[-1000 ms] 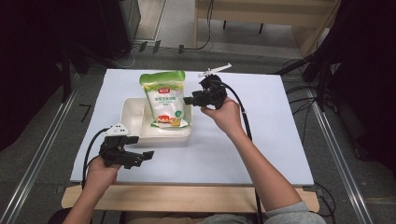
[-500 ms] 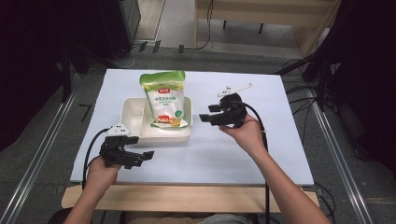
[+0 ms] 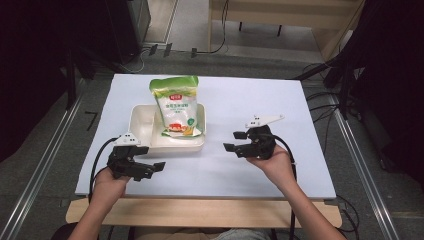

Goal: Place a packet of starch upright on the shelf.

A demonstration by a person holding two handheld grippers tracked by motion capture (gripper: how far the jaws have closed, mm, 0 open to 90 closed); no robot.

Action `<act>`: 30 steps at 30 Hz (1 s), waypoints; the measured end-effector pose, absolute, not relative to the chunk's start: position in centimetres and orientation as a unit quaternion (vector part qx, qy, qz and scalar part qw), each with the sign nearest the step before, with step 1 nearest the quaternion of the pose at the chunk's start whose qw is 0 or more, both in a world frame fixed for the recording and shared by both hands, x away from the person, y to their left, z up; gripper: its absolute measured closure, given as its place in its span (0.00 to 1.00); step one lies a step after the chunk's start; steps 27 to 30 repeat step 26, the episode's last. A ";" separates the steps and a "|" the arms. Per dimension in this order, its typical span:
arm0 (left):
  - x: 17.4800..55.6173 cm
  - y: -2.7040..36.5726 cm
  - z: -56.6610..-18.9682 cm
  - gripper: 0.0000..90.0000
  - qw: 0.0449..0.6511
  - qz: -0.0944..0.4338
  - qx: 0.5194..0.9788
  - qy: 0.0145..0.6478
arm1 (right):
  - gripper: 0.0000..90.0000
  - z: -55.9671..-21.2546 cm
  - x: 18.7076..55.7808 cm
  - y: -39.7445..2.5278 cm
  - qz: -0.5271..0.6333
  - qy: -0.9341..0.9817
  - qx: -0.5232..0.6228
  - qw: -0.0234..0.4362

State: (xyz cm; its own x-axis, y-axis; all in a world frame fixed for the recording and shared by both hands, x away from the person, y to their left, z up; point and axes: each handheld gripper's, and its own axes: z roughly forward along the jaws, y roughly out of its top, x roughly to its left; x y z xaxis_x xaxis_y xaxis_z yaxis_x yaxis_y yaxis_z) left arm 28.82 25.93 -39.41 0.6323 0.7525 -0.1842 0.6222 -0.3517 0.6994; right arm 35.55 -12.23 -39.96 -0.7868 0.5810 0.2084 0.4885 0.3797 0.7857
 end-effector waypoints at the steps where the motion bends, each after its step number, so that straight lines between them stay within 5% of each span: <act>1: 28.8 25.9 -39.4 0.16 0.385 0.085 0.816 0.422 | 0.44 -40.3 35.3 -12.3 0.453 0.829 0.325 0.050; 11: 28.8 25.8 -39.3 0.16 0.383 0.086 0.821 0.415 | 0.44 -43.5 34.6 -12.0 0.447 0.824 0.347 0.038; 30: 29.0 25.7 -39.5 0.16 0.379 0.087 0.822 0.416 | 0.36 -44.4 35.0 -11.1 0.419 0.845 0.329 0.050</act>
